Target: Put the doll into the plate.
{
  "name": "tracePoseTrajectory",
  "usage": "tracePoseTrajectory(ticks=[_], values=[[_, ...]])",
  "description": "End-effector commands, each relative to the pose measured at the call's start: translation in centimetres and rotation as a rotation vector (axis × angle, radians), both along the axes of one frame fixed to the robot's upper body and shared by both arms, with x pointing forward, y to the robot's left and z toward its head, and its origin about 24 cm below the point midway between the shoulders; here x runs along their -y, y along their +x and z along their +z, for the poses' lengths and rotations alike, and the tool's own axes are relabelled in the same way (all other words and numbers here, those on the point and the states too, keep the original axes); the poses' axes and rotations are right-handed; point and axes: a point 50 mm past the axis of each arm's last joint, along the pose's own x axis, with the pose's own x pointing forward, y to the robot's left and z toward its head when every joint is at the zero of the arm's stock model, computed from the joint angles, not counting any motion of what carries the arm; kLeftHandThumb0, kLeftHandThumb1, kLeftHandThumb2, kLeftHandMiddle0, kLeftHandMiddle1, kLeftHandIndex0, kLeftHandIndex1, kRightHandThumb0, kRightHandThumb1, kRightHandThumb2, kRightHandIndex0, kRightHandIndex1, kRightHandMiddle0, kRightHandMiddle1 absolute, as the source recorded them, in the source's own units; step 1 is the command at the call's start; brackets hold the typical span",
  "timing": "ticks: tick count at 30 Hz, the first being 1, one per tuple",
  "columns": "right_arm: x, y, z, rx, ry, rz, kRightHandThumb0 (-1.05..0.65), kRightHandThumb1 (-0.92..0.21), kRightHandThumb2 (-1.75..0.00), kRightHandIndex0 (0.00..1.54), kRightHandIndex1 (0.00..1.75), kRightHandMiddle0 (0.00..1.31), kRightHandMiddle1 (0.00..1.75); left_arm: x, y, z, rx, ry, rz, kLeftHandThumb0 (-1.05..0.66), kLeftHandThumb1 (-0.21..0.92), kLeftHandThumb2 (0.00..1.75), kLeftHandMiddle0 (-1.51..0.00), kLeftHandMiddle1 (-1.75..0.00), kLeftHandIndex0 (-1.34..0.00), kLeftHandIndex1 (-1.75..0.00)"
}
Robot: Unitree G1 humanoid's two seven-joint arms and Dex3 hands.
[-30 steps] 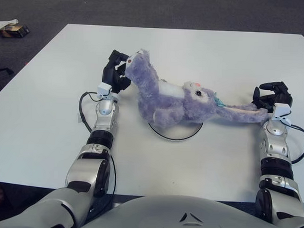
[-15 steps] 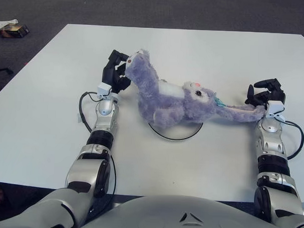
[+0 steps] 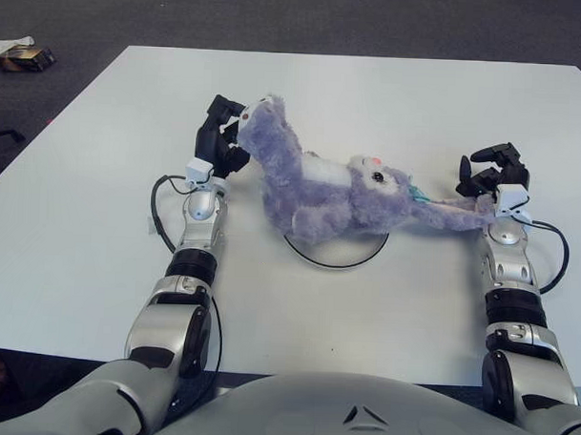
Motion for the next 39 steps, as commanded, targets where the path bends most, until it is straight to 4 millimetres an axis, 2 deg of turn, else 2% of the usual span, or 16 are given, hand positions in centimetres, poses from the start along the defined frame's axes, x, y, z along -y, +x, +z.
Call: tracePoseTrajectory(ticks=[1, 7, 13, 39], values=[[-1.0, -0.1, -1.6, -0.078, 0.017, 0.036, -0.4, -0.58, -0.97, 0.91, 1.75, 0.42, 1.75, -0.1, -2.3, -4.4, -0.154, 0.002, 0.014, -0.36, 0.92, 0.3, -0.91, -1.75, -0.44, -1.51], [-1.1, 0.0, -1.6, -0.078, 0.016, 0.037, -0.41, -0.57, -0.98, 0.91, 1.75, 0.42, 1.75, -0.1, -2.3, -4.4, -0.154, 0.002, 0.015, -0.36, 0.92, 0.3, -0.91, -1.75, -0.43, -1.51], [-2.1, 0.4, -1.6, -0.077, 0.022, 0.056, -0.41, -0.57, -0.98, 0.92, 1.75, 0.43, 1.75, 0.0, -2.3, -4.4, -0.154, 0.005, 0.013, -0.36, 0.92, 0.3, -0.91, -1.75, -0.43, -1.51], [-2.6, 0.6, -1.8, -0.054, 0.064, 0.098, -0.41, -0.56, -1.0, 0.94, 1.75, 0.43, 1.75, 0.0, -2.4, -4.4, -0.155, 0.009, 0.014, -0.36, 0.92, 0.31, -0.9, -1.75, -0.43, -1.51]])
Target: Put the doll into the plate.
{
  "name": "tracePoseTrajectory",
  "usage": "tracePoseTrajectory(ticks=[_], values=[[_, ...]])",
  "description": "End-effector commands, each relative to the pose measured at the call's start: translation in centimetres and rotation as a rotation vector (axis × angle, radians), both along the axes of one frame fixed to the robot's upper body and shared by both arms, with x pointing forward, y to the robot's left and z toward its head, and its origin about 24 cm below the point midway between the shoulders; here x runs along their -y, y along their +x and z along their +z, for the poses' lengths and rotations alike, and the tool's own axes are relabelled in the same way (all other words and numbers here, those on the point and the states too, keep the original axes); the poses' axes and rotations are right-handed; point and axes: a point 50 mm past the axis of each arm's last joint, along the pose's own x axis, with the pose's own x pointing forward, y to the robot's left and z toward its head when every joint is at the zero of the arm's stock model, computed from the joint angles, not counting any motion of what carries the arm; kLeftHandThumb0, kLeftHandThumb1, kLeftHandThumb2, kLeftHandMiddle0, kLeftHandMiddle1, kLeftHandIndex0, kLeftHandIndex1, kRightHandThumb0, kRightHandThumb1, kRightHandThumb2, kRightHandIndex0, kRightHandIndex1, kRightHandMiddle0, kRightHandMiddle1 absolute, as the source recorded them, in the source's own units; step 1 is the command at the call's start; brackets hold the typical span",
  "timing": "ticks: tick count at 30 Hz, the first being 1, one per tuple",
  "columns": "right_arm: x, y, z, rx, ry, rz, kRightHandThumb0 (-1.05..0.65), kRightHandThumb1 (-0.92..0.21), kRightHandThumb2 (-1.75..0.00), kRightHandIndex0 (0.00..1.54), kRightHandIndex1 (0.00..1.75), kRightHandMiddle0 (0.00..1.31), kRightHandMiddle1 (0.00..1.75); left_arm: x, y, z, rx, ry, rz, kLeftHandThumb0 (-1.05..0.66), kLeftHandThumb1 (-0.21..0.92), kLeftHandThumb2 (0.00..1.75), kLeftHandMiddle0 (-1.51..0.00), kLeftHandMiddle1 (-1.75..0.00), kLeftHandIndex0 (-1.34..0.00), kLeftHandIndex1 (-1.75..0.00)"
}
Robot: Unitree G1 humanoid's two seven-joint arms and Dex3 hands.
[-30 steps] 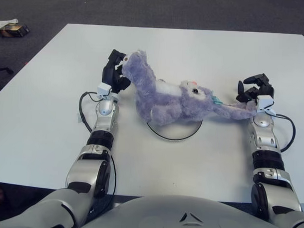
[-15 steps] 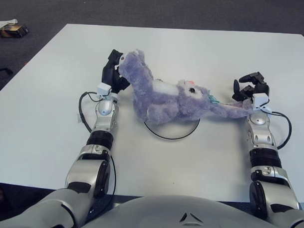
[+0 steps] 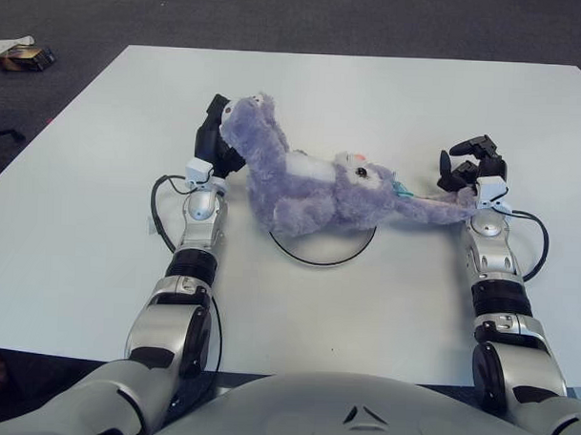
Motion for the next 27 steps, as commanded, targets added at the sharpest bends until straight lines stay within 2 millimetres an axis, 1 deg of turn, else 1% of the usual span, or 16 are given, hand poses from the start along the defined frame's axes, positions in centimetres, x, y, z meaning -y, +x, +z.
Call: tracePoseTrajectory(ticks=[1, 27], values=[[-0.61, -0.33, -1.64, -0.071, 0.036, 0.02, -0.41, -0.56, -1.0, 0.94, 1.75, 0.43, 1.75, 0.04, -2.33, -4.44, -0.159, 0.007, 0.011, -0.36, 0.92, 0.31, -0.9, -1.75, -0.43, -1.51], [-0.84, -0.41, -1.79, -0.058, 0.062, 0.024, -0.4, -0.58, -0.97, 0.95, 1.75, 0.42, 1.75, -0.02, -2.31, -4.54, -0.165, 0.009, 0.01, -0.36, 0.92, 0.31, -0.9, -1.75, -0.43, -1.51]])
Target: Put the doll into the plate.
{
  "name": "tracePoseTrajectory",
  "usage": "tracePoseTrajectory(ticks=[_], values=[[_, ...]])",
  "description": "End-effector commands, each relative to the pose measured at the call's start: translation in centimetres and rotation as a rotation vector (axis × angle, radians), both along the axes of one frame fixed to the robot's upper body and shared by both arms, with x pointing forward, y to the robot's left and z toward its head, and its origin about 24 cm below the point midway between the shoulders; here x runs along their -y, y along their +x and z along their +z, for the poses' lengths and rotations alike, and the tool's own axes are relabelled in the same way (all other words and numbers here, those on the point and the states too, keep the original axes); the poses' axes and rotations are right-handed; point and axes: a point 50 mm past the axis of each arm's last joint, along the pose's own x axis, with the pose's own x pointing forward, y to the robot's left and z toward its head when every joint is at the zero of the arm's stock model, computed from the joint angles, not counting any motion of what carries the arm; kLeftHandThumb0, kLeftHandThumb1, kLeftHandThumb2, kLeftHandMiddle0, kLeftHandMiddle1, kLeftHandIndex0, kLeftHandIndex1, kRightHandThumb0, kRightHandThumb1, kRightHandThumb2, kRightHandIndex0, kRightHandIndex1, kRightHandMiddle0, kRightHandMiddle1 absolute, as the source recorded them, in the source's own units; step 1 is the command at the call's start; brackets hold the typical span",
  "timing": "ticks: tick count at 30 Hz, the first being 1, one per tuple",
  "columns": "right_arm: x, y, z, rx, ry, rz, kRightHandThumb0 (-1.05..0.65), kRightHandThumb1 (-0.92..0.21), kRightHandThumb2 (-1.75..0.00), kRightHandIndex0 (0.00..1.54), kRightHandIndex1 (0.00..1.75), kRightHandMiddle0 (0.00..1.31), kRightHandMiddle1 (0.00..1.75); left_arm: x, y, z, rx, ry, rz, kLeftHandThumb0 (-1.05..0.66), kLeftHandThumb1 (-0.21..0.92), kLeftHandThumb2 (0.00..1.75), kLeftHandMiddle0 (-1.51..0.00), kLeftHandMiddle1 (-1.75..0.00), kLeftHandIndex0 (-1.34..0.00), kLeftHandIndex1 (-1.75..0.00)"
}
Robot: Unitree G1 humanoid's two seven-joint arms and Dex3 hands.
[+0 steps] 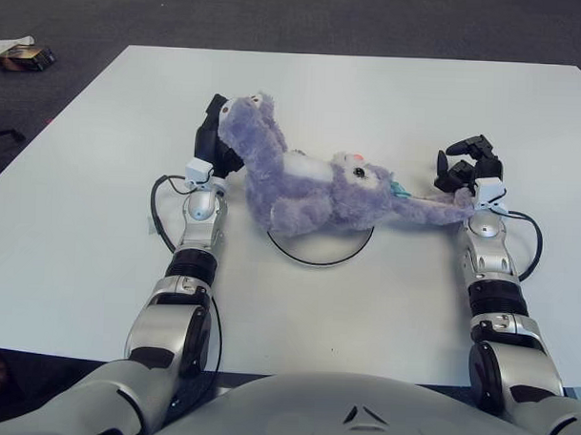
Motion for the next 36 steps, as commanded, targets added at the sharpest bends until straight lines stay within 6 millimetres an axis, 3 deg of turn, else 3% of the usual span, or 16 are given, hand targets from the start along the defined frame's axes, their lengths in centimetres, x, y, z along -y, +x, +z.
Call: tracePoseTrajectory(ticks=[1, 36], values=[[-0.58, -0.4, -1.71, -0.073, 0.03, 0.015, -0.4, -0.58, -0.97, 0.95, 1.75, 0.42, 1.75, -0.03, -2.29, -4.55, -0.166, 0.009, 0.006, -0.36, 0.92, 0.31, -0.9, -1.75, -0.43, -1.51], [-0.83, -0.82, -1.66, -0.03, 0.081, -0.001, -0.4, -0.6, -0.94, 0.94, 1.75, 0.4, 1.75, -0.09, -2.21, -4.72, -0.183, 0.013, 0.008, -0.36, 0.92, 0.31, -0.89, -1.75, -0.43, -1.51]])
